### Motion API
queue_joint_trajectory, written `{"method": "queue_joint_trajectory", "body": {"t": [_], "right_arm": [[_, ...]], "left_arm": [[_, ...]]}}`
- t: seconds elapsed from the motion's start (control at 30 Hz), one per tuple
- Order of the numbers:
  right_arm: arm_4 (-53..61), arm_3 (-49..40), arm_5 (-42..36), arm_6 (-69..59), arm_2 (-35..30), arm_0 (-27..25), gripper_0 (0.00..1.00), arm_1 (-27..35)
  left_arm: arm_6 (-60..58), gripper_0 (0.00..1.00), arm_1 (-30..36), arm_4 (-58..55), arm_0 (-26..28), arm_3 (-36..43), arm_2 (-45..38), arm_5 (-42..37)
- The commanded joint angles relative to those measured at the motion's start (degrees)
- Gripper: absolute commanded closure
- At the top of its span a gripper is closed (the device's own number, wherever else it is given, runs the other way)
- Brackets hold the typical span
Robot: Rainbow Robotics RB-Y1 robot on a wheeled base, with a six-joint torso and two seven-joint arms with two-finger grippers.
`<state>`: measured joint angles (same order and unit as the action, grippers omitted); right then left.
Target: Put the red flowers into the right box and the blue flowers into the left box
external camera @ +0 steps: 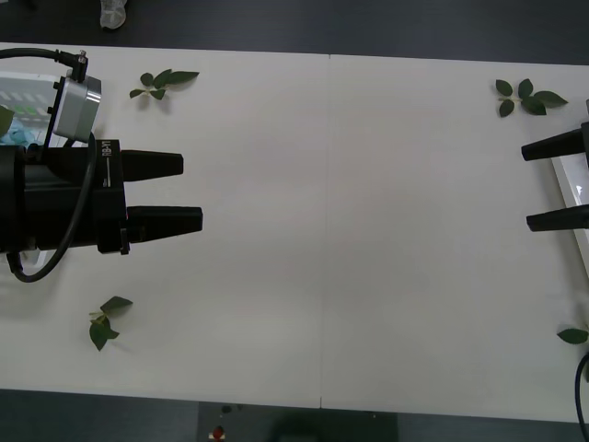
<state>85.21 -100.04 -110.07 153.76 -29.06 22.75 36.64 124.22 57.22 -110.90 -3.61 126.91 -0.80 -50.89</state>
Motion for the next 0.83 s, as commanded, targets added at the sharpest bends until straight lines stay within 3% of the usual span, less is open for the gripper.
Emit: {"method": "queue_joint_trajectory", "body": {"t": [0.03, 0.83], "right_arm": [[0.75, -1.12, 0.07, 1.24, -0.82, 0.89, 0.02, 1.41], [1.27, -1.12, 0.07, 1.24, 0.59, 0.37, 0.02, 3.87]], "left_arm": [[2.87, 0.0, -0.18, -0.37, -0.78, 1.5, 0.54, 0.53], [2.87, 0.0, -0.18, -0.37, -0.78, 1.5, 0.54, 0.53]]}}
